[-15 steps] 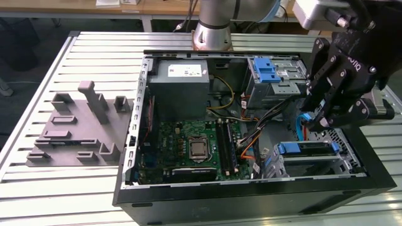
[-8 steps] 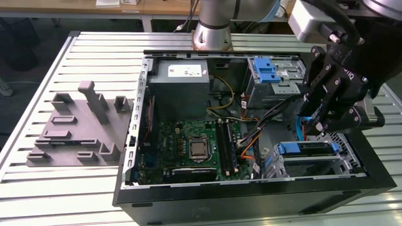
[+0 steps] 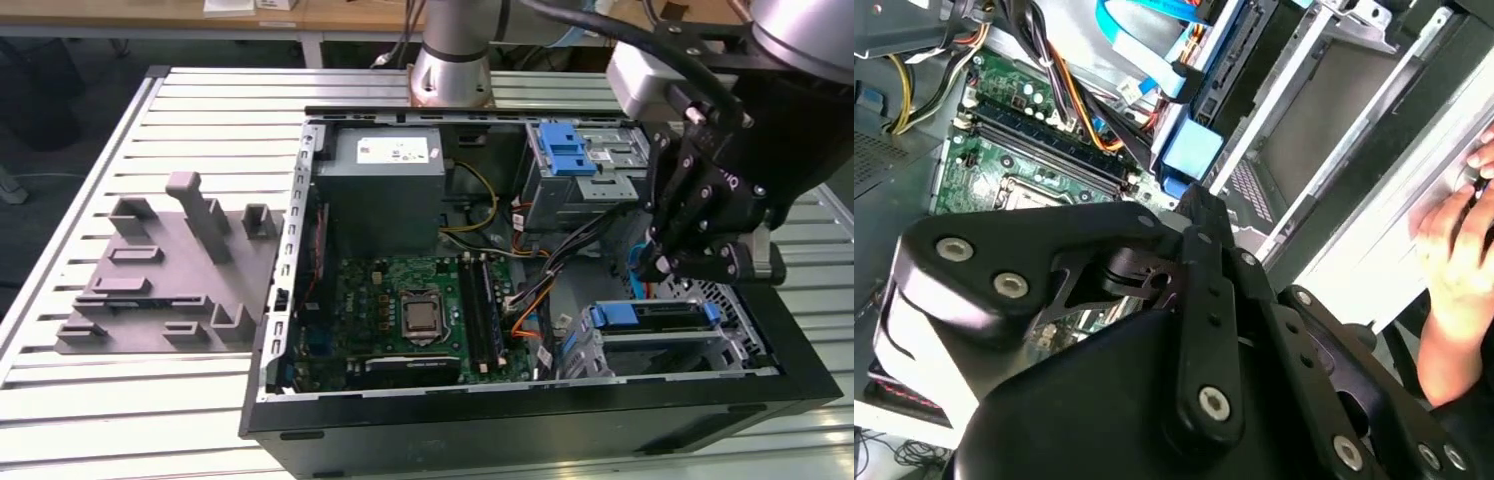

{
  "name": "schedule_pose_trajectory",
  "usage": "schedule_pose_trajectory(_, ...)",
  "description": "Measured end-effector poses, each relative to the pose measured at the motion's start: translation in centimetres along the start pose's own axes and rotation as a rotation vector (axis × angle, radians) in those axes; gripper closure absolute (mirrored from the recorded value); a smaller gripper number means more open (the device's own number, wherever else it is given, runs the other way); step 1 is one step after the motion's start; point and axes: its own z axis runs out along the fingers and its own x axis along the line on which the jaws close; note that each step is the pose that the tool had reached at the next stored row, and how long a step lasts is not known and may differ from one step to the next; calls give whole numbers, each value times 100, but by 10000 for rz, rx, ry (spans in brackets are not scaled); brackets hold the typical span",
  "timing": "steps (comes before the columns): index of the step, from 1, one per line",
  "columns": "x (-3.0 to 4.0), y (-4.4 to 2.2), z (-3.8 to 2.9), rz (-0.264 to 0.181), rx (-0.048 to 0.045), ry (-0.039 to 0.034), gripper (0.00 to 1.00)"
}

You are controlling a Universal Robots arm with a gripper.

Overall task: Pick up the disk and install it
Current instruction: 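Insert the disk into the insertion slot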

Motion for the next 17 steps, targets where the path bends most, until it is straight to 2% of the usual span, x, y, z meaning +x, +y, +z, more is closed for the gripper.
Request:
schedule_pose_trajectory(4,-1,-2,44,-10,3,9,89)
schedule_pose_trajectory(13,-2,-11,204,-14,3,7,89)
schedule_pose_trajectory(17,-2,-12,209,-14,3,13,89)
